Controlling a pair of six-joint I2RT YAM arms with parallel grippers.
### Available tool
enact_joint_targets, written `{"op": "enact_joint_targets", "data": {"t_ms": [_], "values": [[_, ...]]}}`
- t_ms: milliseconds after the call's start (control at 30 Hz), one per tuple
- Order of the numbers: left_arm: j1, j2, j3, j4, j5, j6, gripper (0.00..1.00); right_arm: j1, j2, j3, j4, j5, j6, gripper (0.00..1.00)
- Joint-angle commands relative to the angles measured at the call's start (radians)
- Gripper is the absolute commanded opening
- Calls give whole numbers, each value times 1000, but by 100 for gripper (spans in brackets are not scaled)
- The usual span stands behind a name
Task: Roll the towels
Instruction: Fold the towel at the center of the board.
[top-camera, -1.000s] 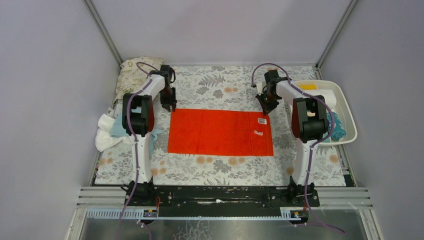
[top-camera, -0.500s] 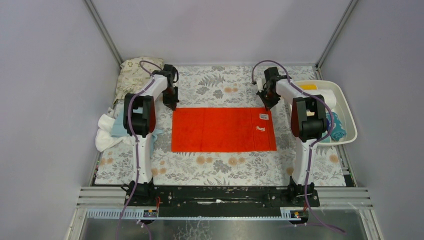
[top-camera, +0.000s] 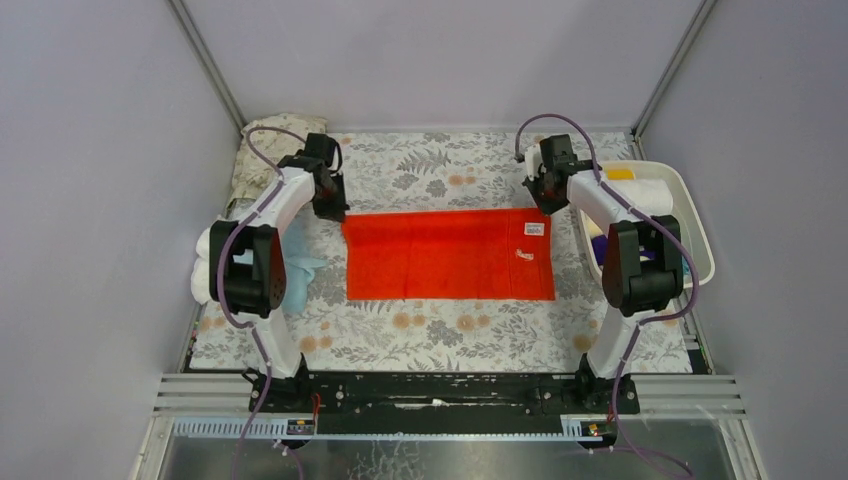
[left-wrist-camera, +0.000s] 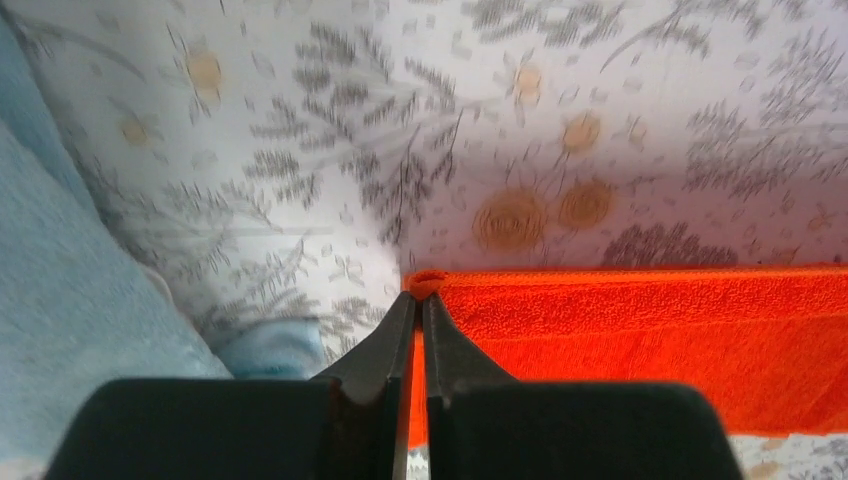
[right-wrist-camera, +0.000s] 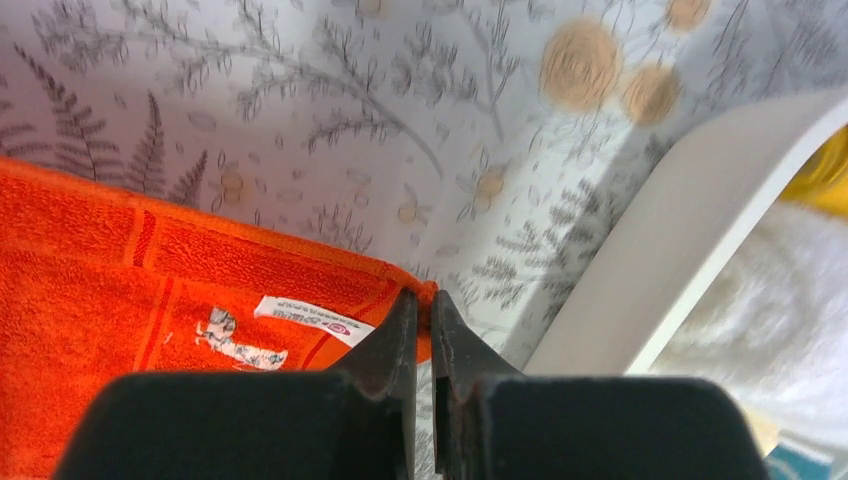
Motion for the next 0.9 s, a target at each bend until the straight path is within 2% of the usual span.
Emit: {"op": "enact_joint_targets", "data": {"t_ms": [0, 200, 400, 667, 767, 867], "values": [[9, -96, -140, 57, -47, -68, 0, -11, -99, -102, 15, 129, 76, 0], [-4, -241, -298, 62, -68, -149, 0, -8, -201, -201, -17, 108, 203, 0], [-2, -343, -374, 69, -111, -175, 0, -6, -311, -274, 48, 201, 233, 0], [3, -288, -236, 74, -137, -172, 0, -5, -315, -275, 240, 244, 93, 0], [0, -274, -203, 77, -107, -168, 0, -5, -302, -262, 238, 211, 74, 1], [-6, -286, -232, 82, -89, -171, 0, -3, -317, -289, 229, 166, 86, 3]]}}
